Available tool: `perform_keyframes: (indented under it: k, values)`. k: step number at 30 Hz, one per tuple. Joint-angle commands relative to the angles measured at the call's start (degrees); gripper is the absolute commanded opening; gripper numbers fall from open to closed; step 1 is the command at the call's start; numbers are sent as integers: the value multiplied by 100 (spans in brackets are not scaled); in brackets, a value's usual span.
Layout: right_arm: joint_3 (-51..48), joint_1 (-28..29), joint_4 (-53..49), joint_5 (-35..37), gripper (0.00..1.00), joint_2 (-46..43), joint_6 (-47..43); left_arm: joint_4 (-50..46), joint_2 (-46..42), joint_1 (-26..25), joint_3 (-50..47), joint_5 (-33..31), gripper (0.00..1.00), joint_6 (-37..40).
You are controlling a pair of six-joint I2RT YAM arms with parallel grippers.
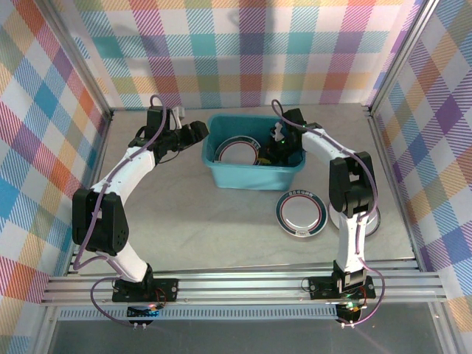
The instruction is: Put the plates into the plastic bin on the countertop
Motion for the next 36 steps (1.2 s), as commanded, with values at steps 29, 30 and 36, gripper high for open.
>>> perform_keyframes:
  k: [29,30,36]
  values:
    - [-137,103,-247,1044,91,-1048,-684,266,-117,20,-10,109,70,-57]
    - [-199,99,-199,1078,94,-1144,-747,257,-131,12,-14,102,70,-53]
    - [-312,91,-194,1365,99,-1815,-1210,236,-219,-31,-41,75,70,-44]
